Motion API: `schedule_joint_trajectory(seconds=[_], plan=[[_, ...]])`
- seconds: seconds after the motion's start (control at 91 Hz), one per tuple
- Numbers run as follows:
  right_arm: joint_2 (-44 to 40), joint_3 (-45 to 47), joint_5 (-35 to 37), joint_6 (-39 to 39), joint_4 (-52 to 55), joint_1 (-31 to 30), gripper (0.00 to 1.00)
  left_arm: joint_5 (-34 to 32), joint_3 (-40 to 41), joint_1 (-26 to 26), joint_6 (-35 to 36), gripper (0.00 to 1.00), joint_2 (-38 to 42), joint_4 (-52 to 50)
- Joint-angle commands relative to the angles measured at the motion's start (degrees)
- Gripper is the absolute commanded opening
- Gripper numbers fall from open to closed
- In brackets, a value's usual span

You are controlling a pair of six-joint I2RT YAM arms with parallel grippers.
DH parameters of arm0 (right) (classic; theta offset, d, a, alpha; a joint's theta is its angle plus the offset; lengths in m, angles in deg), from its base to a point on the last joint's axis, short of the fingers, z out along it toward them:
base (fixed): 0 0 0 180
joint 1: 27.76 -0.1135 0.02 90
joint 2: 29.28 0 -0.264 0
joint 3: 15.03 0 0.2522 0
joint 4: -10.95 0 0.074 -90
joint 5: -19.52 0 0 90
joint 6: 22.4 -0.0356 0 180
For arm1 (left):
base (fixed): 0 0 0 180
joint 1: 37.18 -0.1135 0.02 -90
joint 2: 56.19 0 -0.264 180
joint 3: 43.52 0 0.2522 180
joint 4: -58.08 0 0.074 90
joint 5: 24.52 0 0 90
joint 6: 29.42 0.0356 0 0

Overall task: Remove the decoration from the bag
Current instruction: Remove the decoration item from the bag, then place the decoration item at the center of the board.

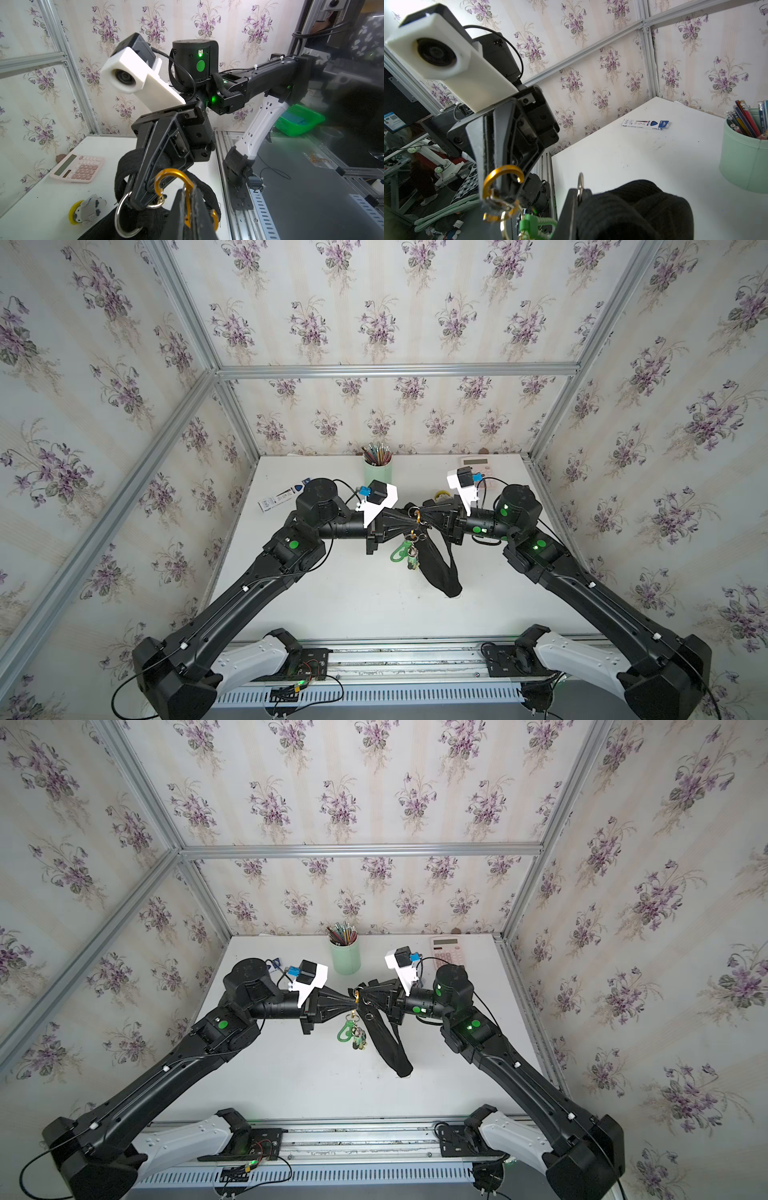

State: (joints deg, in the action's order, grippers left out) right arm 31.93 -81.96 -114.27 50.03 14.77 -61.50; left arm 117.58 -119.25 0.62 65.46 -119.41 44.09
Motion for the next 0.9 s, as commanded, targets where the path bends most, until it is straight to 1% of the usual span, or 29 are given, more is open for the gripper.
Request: schedule_joint_trajectory(seconds=[0.0,0.099,0.143,0.297,0.473,0.659,0.758,0.89], plan=[[-0.2,-1.1,6.7,2.4,2.4,0.1,0.00,-3.5,1.8,-0.7,0.4,0.00,0.6,0.5],[0.5,-2.3,15.6,4.3,7.6,0.2,0.00,-7.5,4.2,-1.9,-0.3,0.00,1.6,0.5],[1.0,-2.8,18.5,4.7,9.5,0.5,0.00,-9.4,5.4,-2.6,-0.8,0.00,2.0,0.4],[2.2,-3.2,23.3,5.6,12.6,0.8,0.00,-14.3,10.6,-4.7,-3.2,0.00,3.5,1.3],[2.5,-3.1,26.1,5.3,13.4,1.2,0.00,-21.8,16.3,-4.9,-7.3,0.00,2.4,2.3],[2.5,-3.0,24.9,5.4,13.5,1.9,0.00,-27.1,20.4,-5.0,-11.4,0.00,-3.3,7.2],[2.1,-2.9,24.1,5.3,13.2,2.1,0.00,-28.7,20.4,-5.1,-12.8,0.00,-7.7,9.2],[1.7,-2.8,24.1,5.2,13.4,2.1,0.00,-29.2,19.6,-5.1,-13.6,0.04,-13.0,10.4]])
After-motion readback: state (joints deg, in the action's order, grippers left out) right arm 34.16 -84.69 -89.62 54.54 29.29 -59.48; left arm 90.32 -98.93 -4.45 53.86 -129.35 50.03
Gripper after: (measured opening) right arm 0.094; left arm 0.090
